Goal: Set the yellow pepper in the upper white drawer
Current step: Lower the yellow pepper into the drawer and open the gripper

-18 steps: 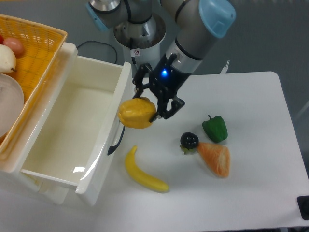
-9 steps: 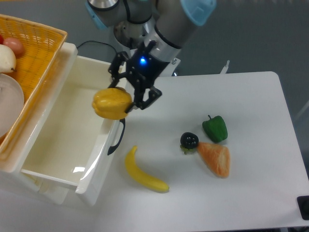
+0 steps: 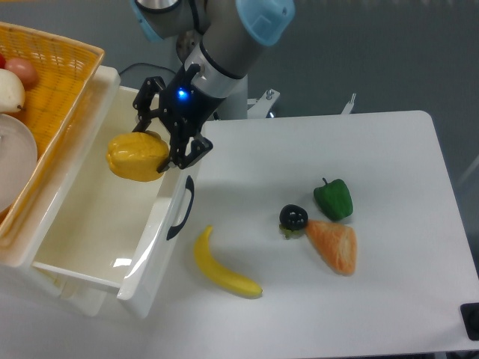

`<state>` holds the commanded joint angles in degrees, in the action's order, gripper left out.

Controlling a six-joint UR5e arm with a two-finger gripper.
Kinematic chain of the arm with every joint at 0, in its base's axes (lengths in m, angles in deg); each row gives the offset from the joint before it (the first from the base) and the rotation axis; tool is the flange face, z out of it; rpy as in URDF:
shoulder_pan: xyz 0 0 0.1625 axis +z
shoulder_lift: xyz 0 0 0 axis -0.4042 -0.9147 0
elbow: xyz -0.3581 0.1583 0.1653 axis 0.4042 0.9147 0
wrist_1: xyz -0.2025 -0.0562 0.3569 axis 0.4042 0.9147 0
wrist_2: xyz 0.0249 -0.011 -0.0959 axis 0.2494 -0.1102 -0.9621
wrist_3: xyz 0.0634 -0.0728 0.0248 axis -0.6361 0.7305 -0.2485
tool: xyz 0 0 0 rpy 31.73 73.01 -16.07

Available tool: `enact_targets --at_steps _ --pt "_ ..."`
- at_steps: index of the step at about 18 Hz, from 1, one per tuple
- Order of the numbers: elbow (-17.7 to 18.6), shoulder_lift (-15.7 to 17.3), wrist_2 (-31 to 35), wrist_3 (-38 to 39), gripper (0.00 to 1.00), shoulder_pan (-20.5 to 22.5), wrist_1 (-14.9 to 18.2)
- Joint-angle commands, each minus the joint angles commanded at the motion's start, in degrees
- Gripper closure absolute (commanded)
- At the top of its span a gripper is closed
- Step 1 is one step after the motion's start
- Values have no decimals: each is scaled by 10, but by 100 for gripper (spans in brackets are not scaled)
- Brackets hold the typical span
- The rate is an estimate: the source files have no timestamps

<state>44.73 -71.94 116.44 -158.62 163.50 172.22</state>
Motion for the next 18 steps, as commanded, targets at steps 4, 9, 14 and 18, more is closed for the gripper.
enact_targets --at_steps 4,9,14,18 --pt "5 -4 0 -1 54 -1 -1" --pt "5 -10 1 -3 50 -9 -2" --pt "5 -14 18 -8 29 -23 -4" --pt "5 -18 21 -7 4 -25 -26"
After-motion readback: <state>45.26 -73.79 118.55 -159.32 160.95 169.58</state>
